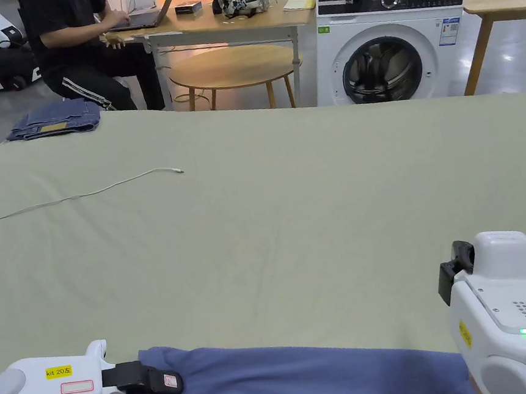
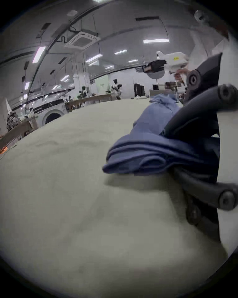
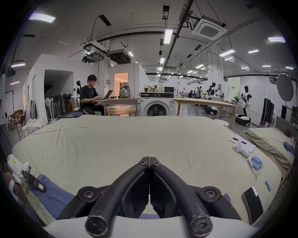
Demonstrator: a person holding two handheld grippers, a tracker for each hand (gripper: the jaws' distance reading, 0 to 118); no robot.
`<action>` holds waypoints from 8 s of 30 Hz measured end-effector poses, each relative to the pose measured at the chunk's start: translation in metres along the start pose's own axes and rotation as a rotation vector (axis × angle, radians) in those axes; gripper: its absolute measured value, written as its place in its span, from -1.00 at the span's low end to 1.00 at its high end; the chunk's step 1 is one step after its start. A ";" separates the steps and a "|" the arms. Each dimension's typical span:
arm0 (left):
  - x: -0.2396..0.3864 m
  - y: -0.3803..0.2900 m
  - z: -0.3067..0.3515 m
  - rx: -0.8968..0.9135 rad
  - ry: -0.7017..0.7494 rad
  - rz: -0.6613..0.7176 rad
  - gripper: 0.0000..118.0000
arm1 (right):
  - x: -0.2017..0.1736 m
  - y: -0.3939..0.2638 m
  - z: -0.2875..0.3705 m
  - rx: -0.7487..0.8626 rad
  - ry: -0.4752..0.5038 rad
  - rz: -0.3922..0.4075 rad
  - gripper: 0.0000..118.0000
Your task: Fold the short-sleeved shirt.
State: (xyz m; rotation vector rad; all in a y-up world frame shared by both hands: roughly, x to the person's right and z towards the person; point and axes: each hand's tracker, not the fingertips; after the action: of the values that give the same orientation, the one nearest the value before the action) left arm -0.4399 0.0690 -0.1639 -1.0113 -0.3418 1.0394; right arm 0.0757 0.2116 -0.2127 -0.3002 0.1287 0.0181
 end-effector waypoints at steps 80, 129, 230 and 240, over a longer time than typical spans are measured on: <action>0.187 -0.073 -0.169 -0.253 0.374 -0.466 -0.91 | 0.030 -0.024 -0.010 -0.128 -0.005 -0.033 -1.00; 0.058 -0.060 -0.083 -0.211 -0.152 -0.041 -0.07 | 0.029 -0.021 -0.005 -0.099 0.003 -0.022 -1.00; 0.240 -0.099 -0.188 -0.081 0.059 -0.594 -1.00 | 0.050 -0.015 0.006 -0.072 -0.036 -0.040 -1.00; 0.266 -0.096 -0.091 0.693 0.421 -1.030 -1.00 | 0.036 0.012 -0.001 0.040 -0.036 -0.034 -1.00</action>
State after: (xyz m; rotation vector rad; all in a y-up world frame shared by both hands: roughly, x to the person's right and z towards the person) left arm -0.1922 0.2315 -0.1881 -0.2936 -0.0950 -0.0345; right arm 0.1107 0.2229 -0.2214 -0.2620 0.0882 -0.0131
